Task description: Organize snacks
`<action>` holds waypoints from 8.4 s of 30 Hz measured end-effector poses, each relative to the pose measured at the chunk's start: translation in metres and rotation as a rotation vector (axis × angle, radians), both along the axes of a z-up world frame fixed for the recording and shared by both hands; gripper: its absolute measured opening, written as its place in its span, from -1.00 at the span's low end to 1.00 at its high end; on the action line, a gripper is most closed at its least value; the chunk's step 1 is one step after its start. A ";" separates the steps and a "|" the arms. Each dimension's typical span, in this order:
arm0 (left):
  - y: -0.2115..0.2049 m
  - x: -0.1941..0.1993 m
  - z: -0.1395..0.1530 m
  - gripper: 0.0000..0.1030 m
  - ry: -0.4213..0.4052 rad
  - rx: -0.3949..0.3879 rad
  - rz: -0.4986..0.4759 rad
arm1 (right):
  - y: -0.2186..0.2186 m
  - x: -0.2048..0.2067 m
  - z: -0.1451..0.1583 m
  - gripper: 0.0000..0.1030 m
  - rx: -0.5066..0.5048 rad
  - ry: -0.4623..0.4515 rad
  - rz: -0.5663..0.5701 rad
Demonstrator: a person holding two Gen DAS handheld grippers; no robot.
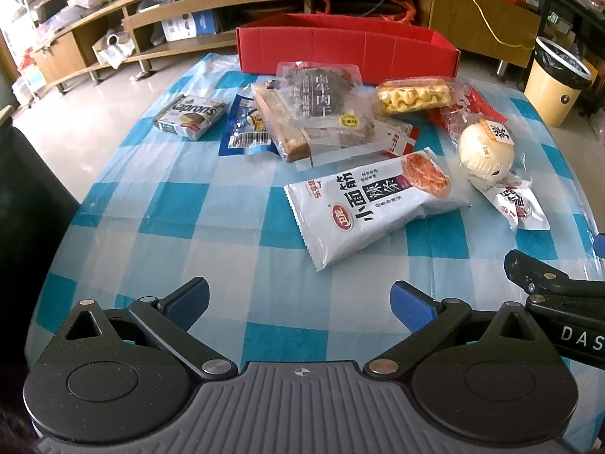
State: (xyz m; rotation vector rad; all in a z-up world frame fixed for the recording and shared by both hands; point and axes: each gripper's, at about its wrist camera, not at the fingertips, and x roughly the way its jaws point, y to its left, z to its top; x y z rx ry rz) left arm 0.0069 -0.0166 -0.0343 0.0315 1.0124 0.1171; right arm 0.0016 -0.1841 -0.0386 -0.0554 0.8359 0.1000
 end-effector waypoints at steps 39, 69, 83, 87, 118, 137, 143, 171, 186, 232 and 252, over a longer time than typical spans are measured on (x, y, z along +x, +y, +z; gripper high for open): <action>-0.038 0.052 0.002 1.00 -0.051 0.058 -0.498 | -0.026 0.071 0.017 0.97 0.032 0.023 0.034; -0.016 0.052 -0.019 0.51 0.153 -0.165 -0.506 | -0.024 0.095 -0.009 0.22 0.106 0.224 0.172; -0.043 0.085 -0.023 0.87 0.073 -0.091 -0.303 | -0.060 0.061 -0.002 0.22 0.148 0.204 0.082; -0.049 0.083 -0.037 1.00 0.064 -0.005 -0.275 | -0.063 0.066 0.001 0.22 0.155 0.189 0.085; -0.004 0.062 0.023 0.05 0.059 -0.215 -0.240 | -0.080 0.031 0.026 0.04 0.196 0.208 -0.024; 0.008 0.117 0.049 0.00 -0.031 -0.302 -0.185 | -0.062 0.124 0.055 0.04 0.392 0.072 0.062; 0.008 0.140 0.072 0.00 -0.109 -0.293 -0.199 | -0.059 0.150 0.070 0.04 0.413 0.019 0.071; 0.019 0.332 -0.003 0.03 -0.084 -0.024 -0.110 | 0.021 0.318 0.014 0.04 0.182 0.050 0.161; 0.023 0.273 0.004 -0.02 -0.005 -0.077 -0.147 | 0.008 0.280 0.012 -0.10 0.165 0.139 0.222; 0.003 0.071 0.028 0.83 0.002 -0.213 -0.043 | -0.067 0.055 0.024 -0.10 0.315 0.179 0.004; -0.001 0.059 0.024 0.89 0.018 -0.237 -0.067 | -0.049 0.053 -0.022 -0.09 0.384 0.357 -0.066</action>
